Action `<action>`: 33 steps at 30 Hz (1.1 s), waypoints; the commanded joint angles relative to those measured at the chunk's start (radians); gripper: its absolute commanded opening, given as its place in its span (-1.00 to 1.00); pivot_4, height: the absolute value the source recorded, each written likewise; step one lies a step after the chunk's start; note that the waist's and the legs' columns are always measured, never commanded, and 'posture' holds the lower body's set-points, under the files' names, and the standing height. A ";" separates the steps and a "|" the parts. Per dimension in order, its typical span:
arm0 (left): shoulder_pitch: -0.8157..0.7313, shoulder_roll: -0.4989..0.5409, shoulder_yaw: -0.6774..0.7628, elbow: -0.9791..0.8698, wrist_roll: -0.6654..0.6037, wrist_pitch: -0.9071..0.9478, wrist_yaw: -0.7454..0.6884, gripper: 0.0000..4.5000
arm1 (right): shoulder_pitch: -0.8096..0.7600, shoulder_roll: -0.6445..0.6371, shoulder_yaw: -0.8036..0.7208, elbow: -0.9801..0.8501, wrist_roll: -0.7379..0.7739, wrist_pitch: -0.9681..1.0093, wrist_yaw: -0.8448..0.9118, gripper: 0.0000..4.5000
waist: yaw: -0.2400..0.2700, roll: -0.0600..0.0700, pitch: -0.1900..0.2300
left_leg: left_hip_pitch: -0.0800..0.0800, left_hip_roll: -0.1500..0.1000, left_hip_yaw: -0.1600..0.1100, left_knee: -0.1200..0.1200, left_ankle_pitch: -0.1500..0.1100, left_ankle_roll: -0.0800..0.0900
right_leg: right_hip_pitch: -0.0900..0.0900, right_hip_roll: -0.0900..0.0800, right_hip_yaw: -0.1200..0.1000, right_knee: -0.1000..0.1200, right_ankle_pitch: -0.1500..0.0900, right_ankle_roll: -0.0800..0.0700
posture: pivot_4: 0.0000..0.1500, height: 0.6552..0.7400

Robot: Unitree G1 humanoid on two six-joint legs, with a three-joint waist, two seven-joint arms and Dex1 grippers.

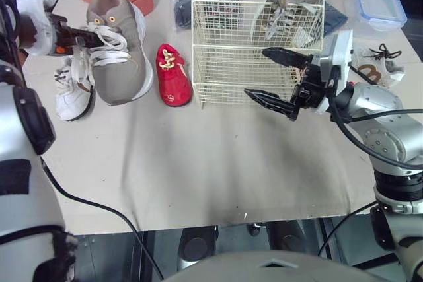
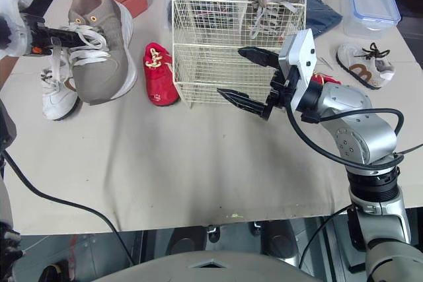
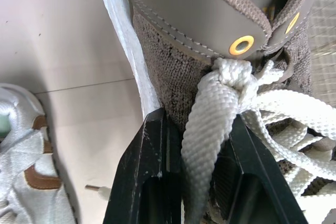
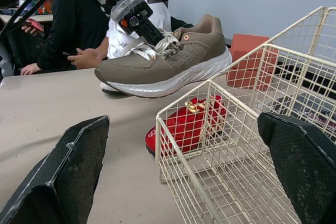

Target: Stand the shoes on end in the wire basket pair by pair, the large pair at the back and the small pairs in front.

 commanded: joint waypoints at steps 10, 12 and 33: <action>0.104 -0.115 0.488 -0.518 -0.391 -0.212 0.288 -0.77 | -0.049 0.008 -0.055 0.001 0.007 -0.041 -0.022 1.00 | 0.007 -0.001 0.000 | -0.003 -0.001 -0.003 0.004 0.000 0.000 | 0.000 -0.002 0.001 0.000 0.000 0.000 | 1.00 -0.27; 0.119 -0.165 0.534 -0.591 -0.438 -0.249 0.344 -0.77 | -0.056 0.016 -0.069 0.007 0.010 -0.051 -0.036 1.00 | 0.007 -0.001 0.000 | -0.003 -0.001 -0.003 0.004 0.000 0.000 | 0.000 -0.002 0.001 0.001 0.000 0.000 | 1.00 -0.27; 0.150 -0.621 0.369 -0.671 -0.374 -1.085 0.646 -0.77 | -0.056 0.075 -0.190 0.056 -0.140 -0.261 -0.257 1.00 | 0.012 -0.001 0.000 | -0.001 -0.003 0.005 0.003 0.000 0.000 | 0.001 -0.001 0.002 0.002 0.001 0.000 | 1.00 -0.27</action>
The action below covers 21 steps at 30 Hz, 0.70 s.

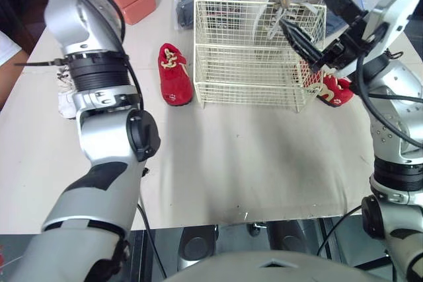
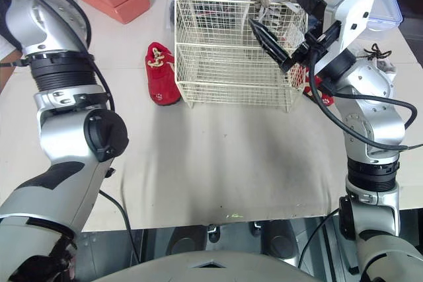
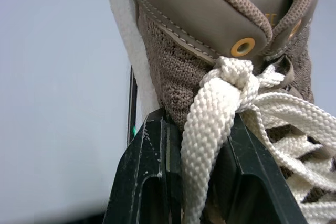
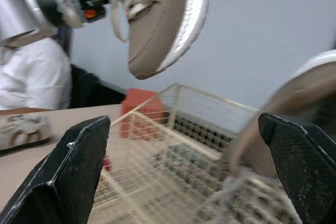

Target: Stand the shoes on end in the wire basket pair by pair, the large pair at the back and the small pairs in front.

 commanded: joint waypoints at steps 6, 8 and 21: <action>-0.007 -0.066 -0.121 0.088 0.162 -0.405 0.129 -0.77 | 0.042 0.013 -0.033 -0.063 0.027 -0.029 -0.034 1.00 | 0.004 0.000 0.000 | 0.000 -0.002 0.000 -0.001 0.000 0.000 | 0.000 0.000 -0.001 0.000 0.000 0.000 | 1.00 -0.27; 0.011 -0.073 -0.137 0.113 0.194 -0.468 0.162 -0.77 | 0.049 0.014 -0.030 -0.070 0.032 -0.027 -0.036 1.00 | 0.002 0.000 0.000 | 0.000 -0.002 0.001 -0.001 0.000 0.000 | 0.000 0.000 -0.001 0.000 0.000 0.000 | 1.00 -0.27; 0.165 -0.129 -0.199 0.232 0.261 -0.684 0.253 -0.77 | 0.051 0.033 -0.013 -0.092 0.047 -0.011 -0.051 1.00 | 0.005 0.001 -0.001 | 0.001 -0.002 0.001 -0.001 0.000 0.000 | 0.000 0.000 -0.003 -0.001 0.000 0.000 | 1.00 -0.27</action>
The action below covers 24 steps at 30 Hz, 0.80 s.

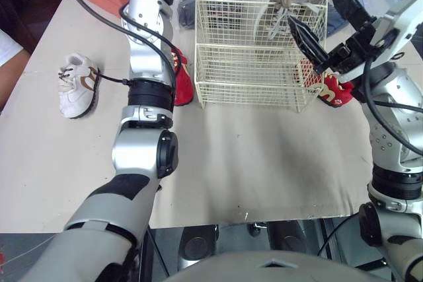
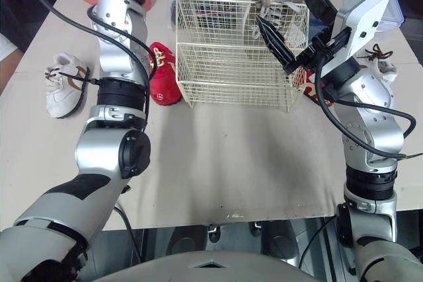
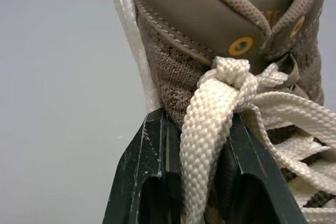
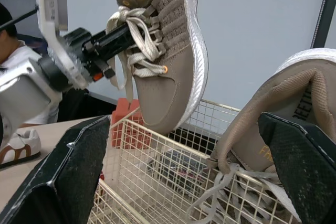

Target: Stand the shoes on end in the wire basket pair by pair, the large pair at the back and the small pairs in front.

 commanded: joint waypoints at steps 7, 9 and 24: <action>0.023 -0.019 -0.041 0.073 0.007 -0.068 -0.002 -0.77 | -0.003 0.001 -0.006 -0.058 0.020 0.010 -0.020 1.00 | -0.001 0.000 0.000 | 0.000 0.000 0.000 0.000 0.000 0.000 | 0.000 0.000 0.000 0.000 0.000 0.000 | 1.00 -0.27; 0.018 -0.018 -0.047 0.096 0.007 -0.051 -0.008 -0.77 | -0.003 0.001 -0.006 -0.061 0.019 0.012 -0.022 1.00 | -0.002 0.000 0.000 | 0.000 0.000 0.000 0.000 0.000 0.000 | 0.000 0.000 0.000 0.000 0.000 0.000 | 1.00 -0.27; 0.110 -0.016 -0.086 0.009 0.017 0.208 -0.029 -0.77 | 0.002 0.003 -0.001 -0.066 0.011 0.009 -0.034 1.00 | 0.000 0.003 -0.002 | 0.001 0.000 -0.001 0.000 0.000 0.000 | 0.001 0.000 0.000 0.000 0.000 0.000 | 1.00 -0.27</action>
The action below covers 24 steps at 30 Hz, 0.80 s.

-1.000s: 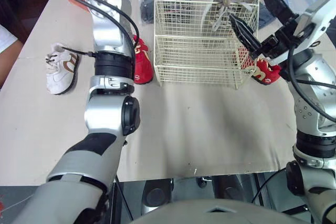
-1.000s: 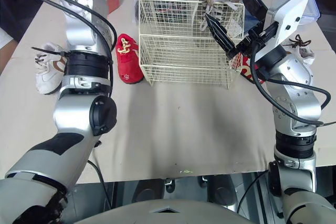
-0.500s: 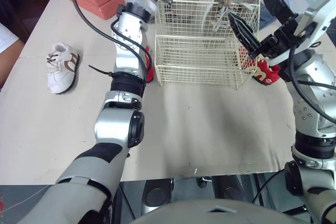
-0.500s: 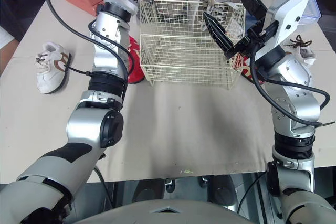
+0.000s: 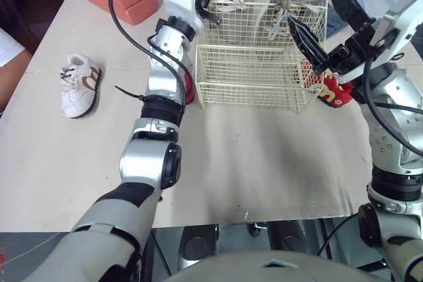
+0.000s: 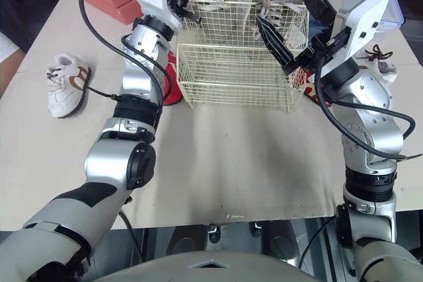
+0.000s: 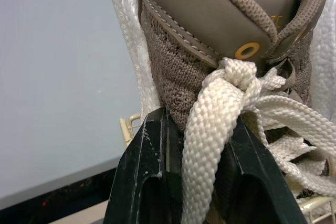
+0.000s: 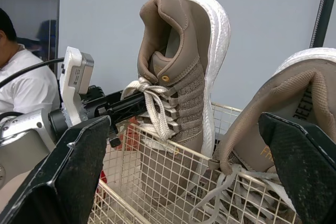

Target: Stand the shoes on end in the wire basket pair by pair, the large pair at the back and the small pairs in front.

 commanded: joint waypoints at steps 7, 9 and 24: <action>0.066 0.001 -0.008 -0.143 -0.009 0.154 0.019 0.86 | -0.010 -0.004 0.000 -0.036 0.002 -0.013 -0.003 1.00 | 0.001 0.002 -0.002 | 0.001 0.000 0.000 0.000 0.000 0.000 | 0.001 0.000 0.000 0.001 0.000 0.000 | 1.00 -0.27; 0.096 -0.009 -0.001 -0.212 -0.022 0.212 0.034 0.98 | -0.009 -0.005 0.000 -0.034 0.001 -0.014 -0.001 1.00 | 0.001 0.002 -0.002 | 0.001 0.000 0.000 0.000 0.000 0.000 | 0.001 0.000 0.000 0.001 0.000 0.000 | 1.00 -0.27; 0.353 -0.023 -0.009 -0.654 -0.084 0.524 0.067 0.98 | -0.001 -0.022 -0.009 -0.019 0.002 -0.012 0.021 1.00 | 0.005 0.007 -0.006 | 0.002 0.003 -0.001 0.001 0.000 0.000 | 0.002 0.000 0.004 0.001 0.000 0.000 | 1.00 -0.27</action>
